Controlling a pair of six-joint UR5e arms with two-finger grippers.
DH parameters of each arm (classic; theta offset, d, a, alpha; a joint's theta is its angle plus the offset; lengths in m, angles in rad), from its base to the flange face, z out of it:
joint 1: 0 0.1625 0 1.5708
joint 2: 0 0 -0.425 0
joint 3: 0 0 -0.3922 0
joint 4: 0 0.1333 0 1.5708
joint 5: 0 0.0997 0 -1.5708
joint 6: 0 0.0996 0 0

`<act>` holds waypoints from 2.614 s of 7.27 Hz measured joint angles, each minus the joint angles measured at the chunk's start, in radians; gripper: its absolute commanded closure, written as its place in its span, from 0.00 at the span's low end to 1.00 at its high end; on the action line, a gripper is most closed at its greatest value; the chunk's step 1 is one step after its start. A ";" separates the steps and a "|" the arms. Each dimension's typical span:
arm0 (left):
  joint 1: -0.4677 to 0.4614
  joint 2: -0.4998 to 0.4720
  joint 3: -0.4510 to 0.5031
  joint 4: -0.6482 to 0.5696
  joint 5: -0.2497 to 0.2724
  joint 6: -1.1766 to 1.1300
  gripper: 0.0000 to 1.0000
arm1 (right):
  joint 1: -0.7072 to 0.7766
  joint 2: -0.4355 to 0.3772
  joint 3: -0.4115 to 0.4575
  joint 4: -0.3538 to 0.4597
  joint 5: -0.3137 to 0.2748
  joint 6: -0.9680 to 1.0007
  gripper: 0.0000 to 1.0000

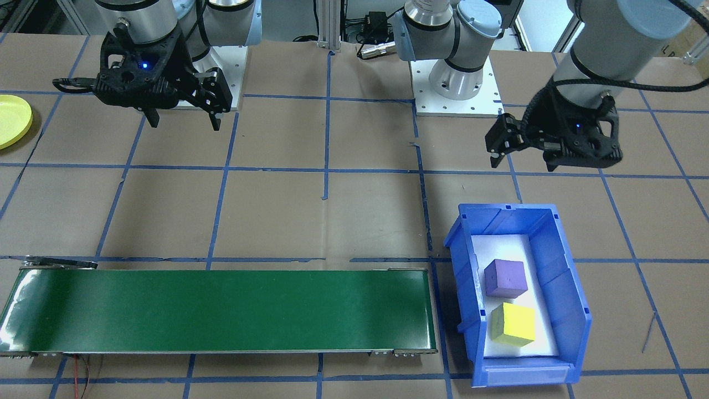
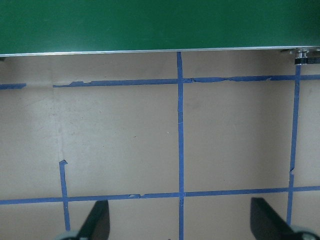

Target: Move block left to right into plate

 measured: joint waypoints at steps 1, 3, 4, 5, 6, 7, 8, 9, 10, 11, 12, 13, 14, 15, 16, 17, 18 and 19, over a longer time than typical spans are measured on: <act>0.010 -0.053 0.000 0.069 0.002 0.038 0.00 | 0.000 0.000 0.000 0.000 0.000 0.000 0.00; 0.014 -0.165 0.003 0.201 0.002 0.066 0.00 | 0.000 0.000 0.000 0.000 0.000 0.000 0.00; 0.015 -0.208 0.000 0.241 0.002 0.069 0.00 | 0.000 -0.001 0.000 0.000 0.000 0.000 0.00; 0.016 -0.241 -0.002 0.258 0.003 0.069 0.00 | 0.000 -0.001 0.000 0.000 0.000 0.000 0.00; 0.016 -0.270 -0.002 0.274 0.004 0.068 0.00 | 0.000 -0.001 0.000 0.000 0.000 0.000 0.00; 0.016 -0.298 -0.003 0.297 0.004 0.068 0.00 | 0.001 0.000 0.000 0.000 0.000 0.000 0.00; 0.017 -0.319 -0.004 0.312 0.004 0.068 0.00 | 0.001 0.000 0.000 0.000 -0.001 0.000 0.00; 0.017 -0.334 -0.005 0.319 0.004 0.067 0.00 | 0.001 0.000 0.000 0.000 0.000 0.000 0.00; 0.017 -0.347 -0.008 0.326 0.004 0.067 0.00 | 0.001 0.000 0.002 0.000 0.000 0.000 0.00; 0.017 -0.357 -0.016 0.335 0.004 0.067 0.00 | 0.001 0.000 0.003 0.000 -0.001 0.000 0.00; 0.017 -0.363 -0.028 0.344 0.004 0.066 0.00 | 0.000 0.000 0.004 0.000 -0.001 0.000 0.00; 0.017 -0.369 -0.042 0.356 0.004 0.066 0.00 | 0.000 -0.001 0.005 0.000 -0.001 0.000 0.00; 0.018 -0.374 -0.055 0.369 0.004 0.066 0.15 | 0.000 -0.001 0.005 0.000 -0.002 0.000 0.00; 0.019 -0.378 -0.070 0.391 0.004 0.067 0.40 | 0.000 -0.001 0.005 0.000 -0.001 0.000 0.00; 0.021 -0.380 -0.082 0.411 0.005 0.070 0.69 | 0.000 -0.001 0.005 0.000 -0.001 0.000 0.00; 0.022 -0.380 -0.087 0.421 0.010 0.075 0.77 | 0.001 -0.001 0.005 0.000 0.000 0.000 0.00; 0.023 -0.377 -0.087 0.426 0.019 0.077 0.76 | 0.001 -0.001 0.005 0.000 0.000 0.000 0.00; 0.022 -0.357 -0.079 0.427 0.027 0.077 0.76 | 0.001 -0.001 0.006 0.000 -0.001 0.000 0.00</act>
